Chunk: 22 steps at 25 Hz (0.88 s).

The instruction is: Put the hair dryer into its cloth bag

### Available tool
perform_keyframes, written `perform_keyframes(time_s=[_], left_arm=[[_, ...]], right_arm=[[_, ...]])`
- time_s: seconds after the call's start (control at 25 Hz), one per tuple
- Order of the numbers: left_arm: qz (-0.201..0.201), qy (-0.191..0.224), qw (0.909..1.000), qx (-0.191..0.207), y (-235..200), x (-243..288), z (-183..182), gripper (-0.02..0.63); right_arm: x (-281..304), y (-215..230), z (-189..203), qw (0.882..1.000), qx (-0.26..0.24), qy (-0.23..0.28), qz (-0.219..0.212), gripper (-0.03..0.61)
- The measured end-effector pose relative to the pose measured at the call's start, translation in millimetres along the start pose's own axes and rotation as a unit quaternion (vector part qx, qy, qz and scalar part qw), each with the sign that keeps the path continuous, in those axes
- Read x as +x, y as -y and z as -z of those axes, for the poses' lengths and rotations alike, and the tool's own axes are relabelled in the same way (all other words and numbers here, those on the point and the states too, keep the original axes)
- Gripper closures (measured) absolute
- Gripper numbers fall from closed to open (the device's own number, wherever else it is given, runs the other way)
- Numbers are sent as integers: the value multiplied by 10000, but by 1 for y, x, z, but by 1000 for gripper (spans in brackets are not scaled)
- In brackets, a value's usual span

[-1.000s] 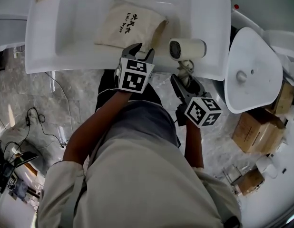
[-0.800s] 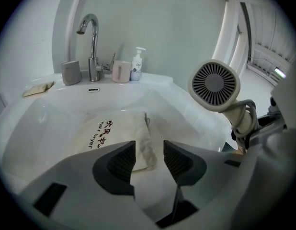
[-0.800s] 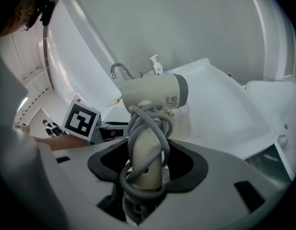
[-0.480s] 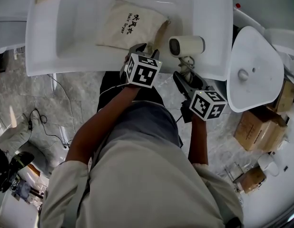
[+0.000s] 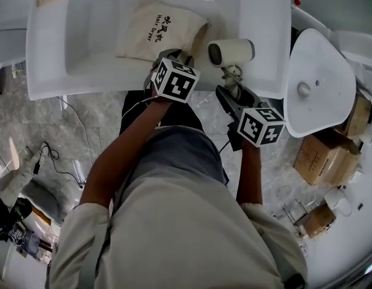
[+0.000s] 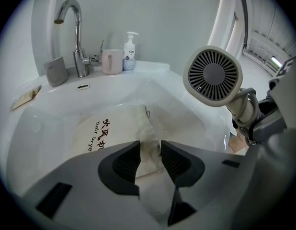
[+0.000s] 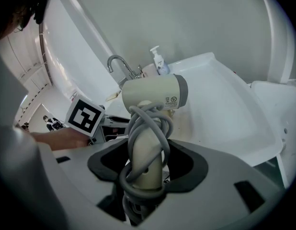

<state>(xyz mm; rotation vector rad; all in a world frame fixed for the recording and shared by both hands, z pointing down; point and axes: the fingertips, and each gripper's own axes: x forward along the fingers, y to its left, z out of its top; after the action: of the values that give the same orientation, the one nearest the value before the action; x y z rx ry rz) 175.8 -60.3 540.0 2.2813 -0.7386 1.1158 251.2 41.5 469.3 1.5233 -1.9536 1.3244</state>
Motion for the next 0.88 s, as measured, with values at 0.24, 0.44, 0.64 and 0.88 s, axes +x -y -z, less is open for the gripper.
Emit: perform_keyframes(time_s=[0.24,0.44,0.64,0.88], left_arm=[[205,-38,9997,-83,2,-1,2,517],[286,-4,9994,-187,-3,-5,3,548],[346,94,9989,-286,-7,-12,2,552],[438,223,9978,-441,-11,-20,5,554]], right_arm=[[4,3,0,9998,-79,-163,-9,342],[9,5,0,9994,-167,-316,-30,341],[14,9,4,9984,-215,-531,-19,341],[19,12,11,9955,-314,-892,-20,342]])
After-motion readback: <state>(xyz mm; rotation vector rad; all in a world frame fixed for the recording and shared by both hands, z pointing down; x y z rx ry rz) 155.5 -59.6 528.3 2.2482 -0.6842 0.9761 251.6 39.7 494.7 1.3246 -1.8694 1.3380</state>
